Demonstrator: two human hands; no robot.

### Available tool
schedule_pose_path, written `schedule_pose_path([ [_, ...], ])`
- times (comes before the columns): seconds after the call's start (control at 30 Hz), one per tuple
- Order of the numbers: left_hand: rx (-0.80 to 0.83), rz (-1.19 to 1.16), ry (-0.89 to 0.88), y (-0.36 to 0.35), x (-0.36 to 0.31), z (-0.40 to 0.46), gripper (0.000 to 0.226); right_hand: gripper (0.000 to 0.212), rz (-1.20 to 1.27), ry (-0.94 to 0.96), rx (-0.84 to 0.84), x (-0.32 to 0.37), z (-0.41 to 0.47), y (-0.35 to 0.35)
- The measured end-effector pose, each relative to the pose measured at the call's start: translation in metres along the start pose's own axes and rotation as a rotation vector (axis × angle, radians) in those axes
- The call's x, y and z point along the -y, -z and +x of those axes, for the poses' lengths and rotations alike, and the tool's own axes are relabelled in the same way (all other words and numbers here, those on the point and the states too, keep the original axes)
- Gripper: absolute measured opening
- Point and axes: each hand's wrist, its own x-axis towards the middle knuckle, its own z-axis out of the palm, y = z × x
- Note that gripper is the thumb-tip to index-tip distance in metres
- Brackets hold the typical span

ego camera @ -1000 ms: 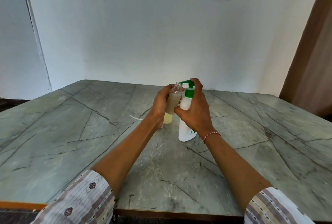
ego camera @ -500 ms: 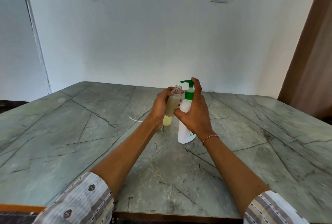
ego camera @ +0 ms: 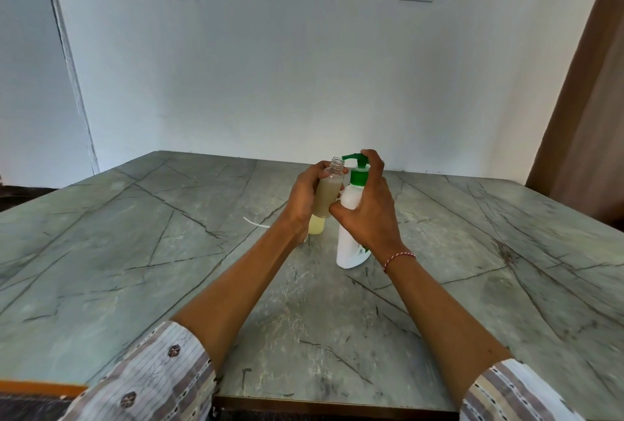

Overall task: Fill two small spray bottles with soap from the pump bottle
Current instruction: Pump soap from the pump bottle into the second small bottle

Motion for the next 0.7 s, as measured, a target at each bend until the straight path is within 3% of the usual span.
schedule_pose_path([
  [0.3,0.008,-0.02,-0.016,-0.0015,-0.0015,-0.001,0.033,0.115,0.021,-0.028,0.022,0.0019,-0.0005,0.0051],
  [0.7,-0.014,-0.033,-0.007,-0.0014,-0.0023,-0.0024,0.032,0.095,0.024,0.001,0.012,-0.0001,0.0008,0.0025],
])
